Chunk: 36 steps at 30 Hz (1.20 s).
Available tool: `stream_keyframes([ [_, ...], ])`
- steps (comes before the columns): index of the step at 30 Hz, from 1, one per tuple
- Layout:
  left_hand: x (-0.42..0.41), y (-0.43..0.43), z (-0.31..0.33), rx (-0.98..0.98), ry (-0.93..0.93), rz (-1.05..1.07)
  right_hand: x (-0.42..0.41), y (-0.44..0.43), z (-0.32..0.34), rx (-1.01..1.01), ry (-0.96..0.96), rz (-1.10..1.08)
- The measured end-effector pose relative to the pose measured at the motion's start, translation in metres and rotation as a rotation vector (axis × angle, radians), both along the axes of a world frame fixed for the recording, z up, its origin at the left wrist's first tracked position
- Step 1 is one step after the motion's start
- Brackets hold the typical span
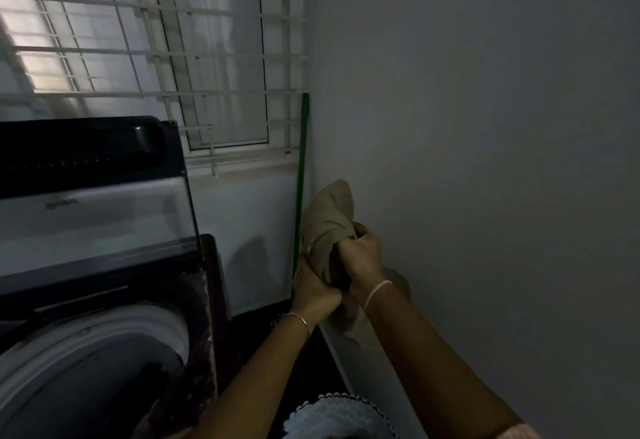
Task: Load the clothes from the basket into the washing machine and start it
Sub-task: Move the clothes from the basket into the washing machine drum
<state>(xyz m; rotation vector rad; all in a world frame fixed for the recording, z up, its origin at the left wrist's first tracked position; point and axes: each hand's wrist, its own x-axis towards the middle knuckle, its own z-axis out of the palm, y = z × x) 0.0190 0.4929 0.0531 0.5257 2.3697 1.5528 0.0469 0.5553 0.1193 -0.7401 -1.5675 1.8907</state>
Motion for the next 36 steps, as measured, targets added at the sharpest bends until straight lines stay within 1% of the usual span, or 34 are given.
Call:
stream_keyframes([
  [4,0.005,-0.003,0.002,0.181,-0.082,0.114,-0.002,-0.001,0.003,0.020,-0.044,0.159],
  [7,0.006,-0.005,0.003,0.379,-0.177,0.206,0.001,-0.002,0.011,0.039,-0.042,0.339],
  [9,0.006,-0.006,0.006,0.527,-0.254,0.223,0.006,-0.004,0.012,-0.042,0.043,0.378],
  [11,0.006,-0.005,0.009,0.659,-0.318,0.235,0.008,-0.008,0.004,-0.115,0.150,0.318],
  [12,0.007,-0.005,0.012,0.695,-0.336,0.245,0.008,-0.010,-0.002,-0.060,0.176,0.265],
  [13,0.006,-0.003,0.012,0.724,-0.352,0.257,0.009,-0.012,-0.007,0.090,0.164,0.216],
  [14,0.006,-0.002,0.012,0.754,-0.360,0.264,0.008,-0.013,-0.013,0.291,0.116,0.162],
  [15,0.007,-0.002,0.012,0.791,-0.366,0.267,0.010,-0.014,-0.017,0.499,0.020,0.114],
  [16,0.009,-0.002,0.014,0.823,-0.380,0.269,0.010,-0.013,-0.021,0.647,-0.114,0.066],
  [17,0.010,-0.002,0.017,0.842,-0.396,0.270,0.012,-0.012,-0.023,0.723,-0.236,0.035],
  [18,0.010,-0.003,0.020,0.861,-0.415,0.273,0.015,-0.009,-0.026,0.741,-0.327,0.010],
  [20,0.007,-0.007,0.025,0.890,-0.463,0.261,0.021,-0.001,-0.030,0.644,-0.390,-0.024],
  [23,0.003,-0.013,0.035,0.928,-0.595,0.145,0.015,0.016,-0.037,0.393,-0.437,0.027],
  [24,0.003,-0.014,0.037,0.950,-0.624,0.118,0.010,0.026,-0.049,0.255,-0.397,0.076],
  [26,0.003,-0.015,0.040,1.004,-0.672,0.094,0.006,0.038,-0.065,-0.036,-0.203,0.199],
  [28,0.005,-0.017,0.042,1.065,-0.710,0.052,0.017,0.024,-0.041,-0.266,0.002,0.308],
  [29,0.005,-0.019,0.042,1.095,-0.725,0.021,0.022,0.020,-0.031,-0.325,0.077,0.357],
  [31,0.004,-0.023,0.038,1.170,-0.753,-0.054,0.023,0.022,-0.029,-0.394,0.143,0.420],
  [33,0.005,-0.025,0.034,1.216,-0.797,-0.093,0.026,0.024,-0.026,-0.458,0.132,0.439],
  [36,0.011,-0.025,0.031,1.217,-0.875,-0.124,0.033,0.029,-0.024,-0.519,0.087,0.450],
])
